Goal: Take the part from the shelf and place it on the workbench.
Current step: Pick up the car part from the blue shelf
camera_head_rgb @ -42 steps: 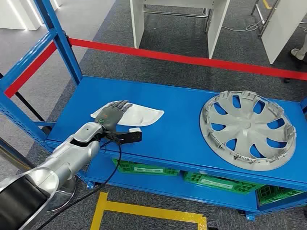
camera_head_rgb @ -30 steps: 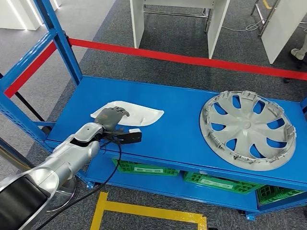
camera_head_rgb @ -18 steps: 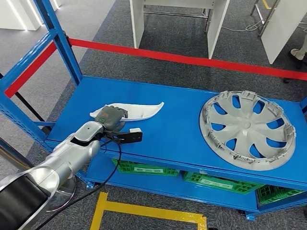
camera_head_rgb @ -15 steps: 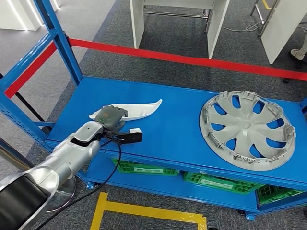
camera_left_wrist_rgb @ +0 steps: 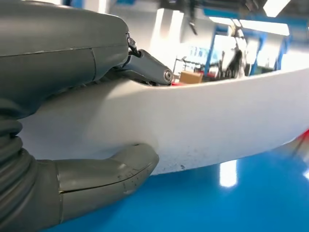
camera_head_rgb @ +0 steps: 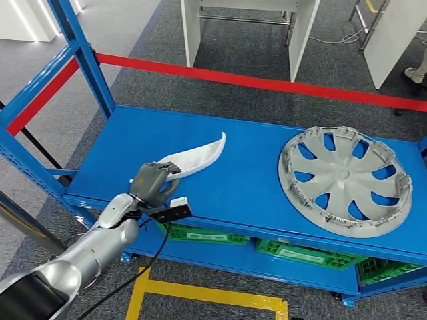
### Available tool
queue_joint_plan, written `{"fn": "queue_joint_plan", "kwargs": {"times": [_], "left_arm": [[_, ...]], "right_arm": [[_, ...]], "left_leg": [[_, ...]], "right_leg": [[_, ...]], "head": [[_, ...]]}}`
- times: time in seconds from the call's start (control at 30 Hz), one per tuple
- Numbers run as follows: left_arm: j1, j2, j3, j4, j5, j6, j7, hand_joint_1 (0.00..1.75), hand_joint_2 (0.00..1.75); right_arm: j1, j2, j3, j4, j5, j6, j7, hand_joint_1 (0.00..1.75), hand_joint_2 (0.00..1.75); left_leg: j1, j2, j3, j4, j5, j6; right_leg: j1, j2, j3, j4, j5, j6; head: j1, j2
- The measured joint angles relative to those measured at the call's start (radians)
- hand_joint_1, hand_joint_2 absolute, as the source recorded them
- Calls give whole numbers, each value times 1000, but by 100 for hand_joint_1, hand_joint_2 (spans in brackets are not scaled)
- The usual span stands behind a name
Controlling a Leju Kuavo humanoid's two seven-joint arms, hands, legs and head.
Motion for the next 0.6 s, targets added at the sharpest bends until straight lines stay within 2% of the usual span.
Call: {"fn": "queue_joint_plan", "kwargs": {"times": [0.1, 0.2, 0.33, 0.5, 0.6], "left_arm": [[83, -6, 83, -176, 115, -5, -43, 175, 175], [147, -5, 128, -355, 191, -14, -60, 175, 175], [244, -3, 172, -607, 372, -35, -131, 175, 175], [344, 0, 204, -851, 535, -96, -203, 175, 175], [414, 3, 216, -977, 653, -176, -261, 175, 175]], "right_arm": [[4, 0, -5, 0, 0, -6, 2, 0, 175], [7, 1, -8, 0, 0, -16, -5, 0, 175], [10, 4, -12, 0, -1, -39, -19, 0, 175], [12, 10, -23, 1, -5, -52, -40, 0, 175], [17, 17, -32, 1, -13, -53, -71, 0, 175]], "left_leg": [[0, 0, -1, 0, 0, 0], [0, 0, -1, 0, 0, 0], [0, 1, -1, 0, 0, 0], [-3, 1, -2, 1, -1, 1], [-5, 2, -2, 2, -2, 3]], "right_leg": [[0, 0, -1, 0, 0, 0], [0, 1, -1, 0, 0, 0], [0, 1, -1, 0, 0, 0], [-1, 1, -2, -1, 0, 1], [-3, 1, -2, -1, 1, 1]], "head": [[0, 0], [0, 0], [0, 0], [0, 0], [0, 0]]}}
